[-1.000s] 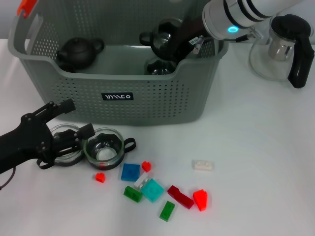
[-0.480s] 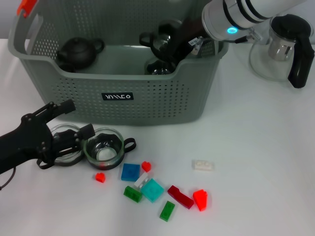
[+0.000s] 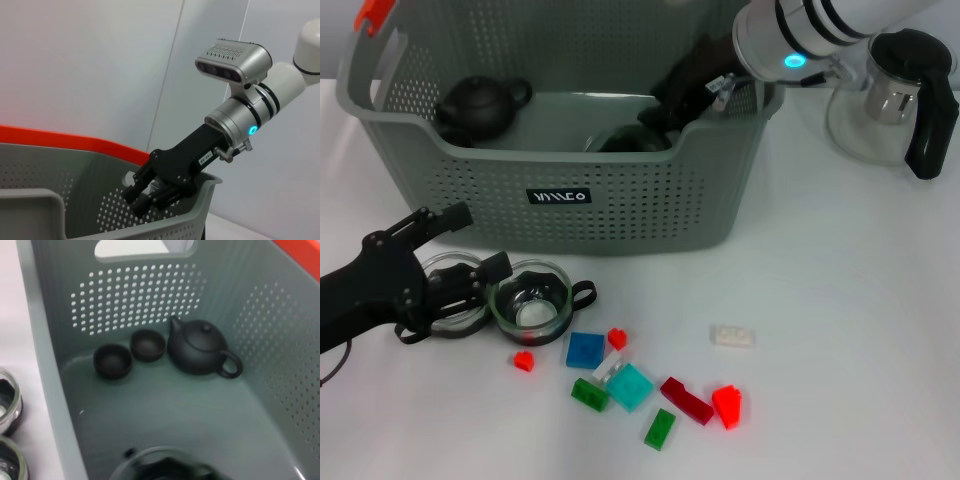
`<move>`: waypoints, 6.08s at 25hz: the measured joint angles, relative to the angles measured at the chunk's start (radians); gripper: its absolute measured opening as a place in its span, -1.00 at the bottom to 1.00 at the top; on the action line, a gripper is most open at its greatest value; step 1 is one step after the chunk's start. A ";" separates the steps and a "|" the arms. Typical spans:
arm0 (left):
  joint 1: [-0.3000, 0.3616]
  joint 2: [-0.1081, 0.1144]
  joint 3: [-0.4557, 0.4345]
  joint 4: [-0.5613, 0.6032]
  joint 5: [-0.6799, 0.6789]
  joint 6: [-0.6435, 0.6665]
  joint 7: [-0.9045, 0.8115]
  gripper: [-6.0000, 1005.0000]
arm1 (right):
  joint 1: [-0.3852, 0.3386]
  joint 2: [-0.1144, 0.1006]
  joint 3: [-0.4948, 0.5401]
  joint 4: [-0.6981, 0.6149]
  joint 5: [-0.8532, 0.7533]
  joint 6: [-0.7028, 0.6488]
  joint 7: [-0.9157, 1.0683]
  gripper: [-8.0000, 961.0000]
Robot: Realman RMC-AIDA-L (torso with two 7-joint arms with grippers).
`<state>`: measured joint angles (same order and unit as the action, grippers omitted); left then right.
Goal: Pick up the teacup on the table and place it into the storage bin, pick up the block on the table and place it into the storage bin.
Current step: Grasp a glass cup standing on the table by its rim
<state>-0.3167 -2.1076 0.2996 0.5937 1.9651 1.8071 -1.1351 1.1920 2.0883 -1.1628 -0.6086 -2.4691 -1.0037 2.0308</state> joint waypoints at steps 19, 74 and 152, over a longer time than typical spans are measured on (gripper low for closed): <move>0.001 0.006 -0.005 0.011 -0.004 0.017 -0.001 0.85 | -0.245 0.007 0.005 -0.565 0.304 -0.185 -0.010 0.21; -0.036 0.023 0.142 0.446 0.235 0.034 -0.139 0.86 | -0.516 0.005 -0.011 -0.356 0.576 -0.593 -0.366 0.94; -0.157 -0.057 0.632 0.638 0.709 -0.161 -0.533 0.86 | -0.454 0.012 -0.070 -0.261 0.466 -0.467 -0.300 0.94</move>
<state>-0.4740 -2.1650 0.9321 1.2318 2.6737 1.6458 -1.6686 0.7378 2.1000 -1.2332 -0.8698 -2.0034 -1.4711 1.7304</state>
